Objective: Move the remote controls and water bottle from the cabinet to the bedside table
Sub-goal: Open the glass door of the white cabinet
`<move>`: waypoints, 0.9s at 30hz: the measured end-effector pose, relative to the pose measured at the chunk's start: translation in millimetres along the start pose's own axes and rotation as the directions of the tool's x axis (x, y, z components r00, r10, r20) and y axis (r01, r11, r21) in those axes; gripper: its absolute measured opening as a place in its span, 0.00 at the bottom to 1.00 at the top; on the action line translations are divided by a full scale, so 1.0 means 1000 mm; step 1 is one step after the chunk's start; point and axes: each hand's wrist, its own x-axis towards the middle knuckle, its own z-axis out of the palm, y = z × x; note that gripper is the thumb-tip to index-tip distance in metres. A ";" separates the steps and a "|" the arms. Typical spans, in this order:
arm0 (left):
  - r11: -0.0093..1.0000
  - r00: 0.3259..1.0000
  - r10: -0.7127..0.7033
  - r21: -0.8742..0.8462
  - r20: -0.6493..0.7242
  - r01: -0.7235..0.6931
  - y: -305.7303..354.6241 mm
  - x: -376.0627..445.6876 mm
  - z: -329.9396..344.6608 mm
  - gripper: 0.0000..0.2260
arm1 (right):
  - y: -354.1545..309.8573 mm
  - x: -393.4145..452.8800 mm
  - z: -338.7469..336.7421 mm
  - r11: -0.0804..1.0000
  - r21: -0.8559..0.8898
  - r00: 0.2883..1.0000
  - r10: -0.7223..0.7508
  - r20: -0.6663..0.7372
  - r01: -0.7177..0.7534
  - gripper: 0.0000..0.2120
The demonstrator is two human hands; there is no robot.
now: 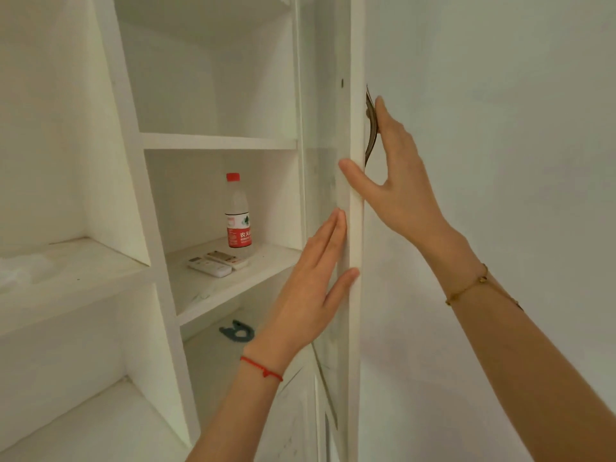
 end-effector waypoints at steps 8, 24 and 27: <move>0.998 0.997 0.068 0.011 0.031 -0.068 0.013 0.031 0.053 0.30 | 0.038 -0.011 -0.034 0.968 -0.245 0.997 -0.072 -0.031 0.063 0.30; 0.991 0.995 0.075 0.105 0.065 -0.081 0.013 0.099 0.153 0.29 | 0.148 0.002 -0.082 0.932 -0.361 0.998 0.032 0.052 -0.011 0.30; 0.989 0.996 0.058 0.130 0.061 -0.065 0.013 0.110 0.168 0.29 | 0.170 0.005 -0.085 0.936 -0.352 0.998 0.025 0.057 -0.003 0.29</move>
